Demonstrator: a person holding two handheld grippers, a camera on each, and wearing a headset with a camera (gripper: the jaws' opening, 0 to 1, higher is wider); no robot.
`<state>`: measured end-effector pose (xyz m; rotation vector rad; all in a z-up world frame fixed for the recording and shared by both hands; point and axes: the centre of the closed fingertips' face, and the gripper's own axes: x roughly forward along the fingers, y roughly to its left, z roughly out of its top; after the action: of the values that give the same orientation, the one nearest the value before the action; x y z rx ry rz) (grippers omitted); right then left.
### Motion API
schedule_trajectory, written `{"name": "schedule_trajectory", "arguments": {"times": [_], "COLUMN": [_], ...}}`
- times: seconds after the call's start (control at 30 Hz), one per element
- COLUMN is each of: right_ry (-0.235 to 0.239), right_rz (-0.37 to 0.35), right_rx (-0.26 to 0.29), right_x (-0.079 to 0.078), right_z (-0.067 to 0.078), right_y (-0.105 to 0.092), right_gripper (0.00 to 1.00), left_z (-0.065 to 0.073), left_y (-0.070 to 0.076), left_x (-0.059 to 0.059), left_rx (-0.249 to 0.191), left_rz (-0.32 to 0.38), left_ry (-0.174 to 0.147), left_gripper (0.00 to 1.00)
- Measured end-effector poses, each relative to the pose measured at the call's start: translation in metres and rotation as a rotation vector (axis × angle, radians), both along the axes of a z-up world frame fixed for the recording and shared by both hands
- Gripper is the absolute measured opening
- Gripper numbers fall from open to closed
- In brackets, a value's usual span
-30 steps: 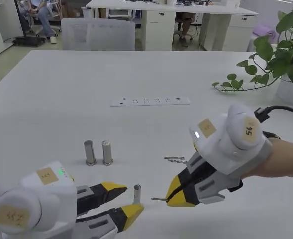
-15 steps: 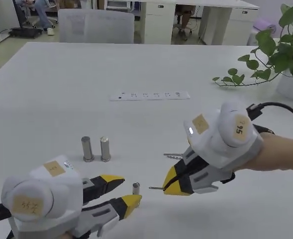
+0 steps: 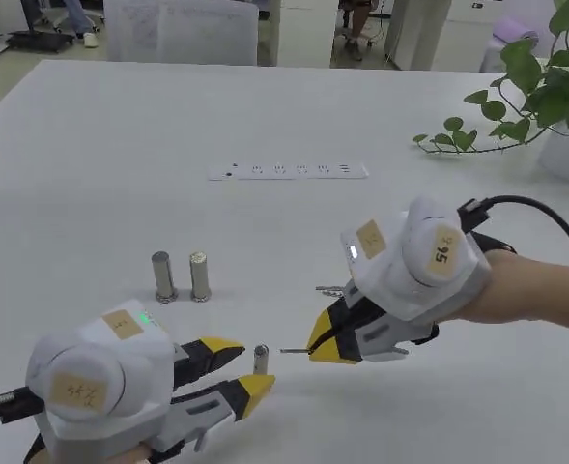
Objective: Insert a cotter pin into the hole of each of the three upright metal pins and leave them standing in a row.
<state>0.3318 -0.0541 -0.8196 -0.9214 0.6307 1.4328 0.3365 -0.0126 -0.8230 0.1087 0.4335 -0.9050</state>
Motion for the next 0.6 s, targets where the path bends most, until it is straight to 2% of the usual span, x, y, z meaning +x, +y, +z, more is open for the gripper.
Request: {"name": "schedule_trajectory", "arguments": {"times": [0.13,0.6], "right_ry": [0.012,0.010], "right_rz": [-0.003,0.017], "right_rx": [-0.002,-0.017], "right_x": [0.0022,0.0073], "right_z": [-0.0038,-0.0096], "right_y": [0.0010,0.0067], "right_gripper": [0.02,0.02], "left_z": [-0.0020,-0.0093], "left_y": [-0.0023,-0.0073], "left_x": [0.0018,0.0031], "left_rx": [0.001,0.004], "left_rz": [-0.003,-0.019], "left_ry": [-0.001,0.004], "left_gripper": [0.20,0.10]}}
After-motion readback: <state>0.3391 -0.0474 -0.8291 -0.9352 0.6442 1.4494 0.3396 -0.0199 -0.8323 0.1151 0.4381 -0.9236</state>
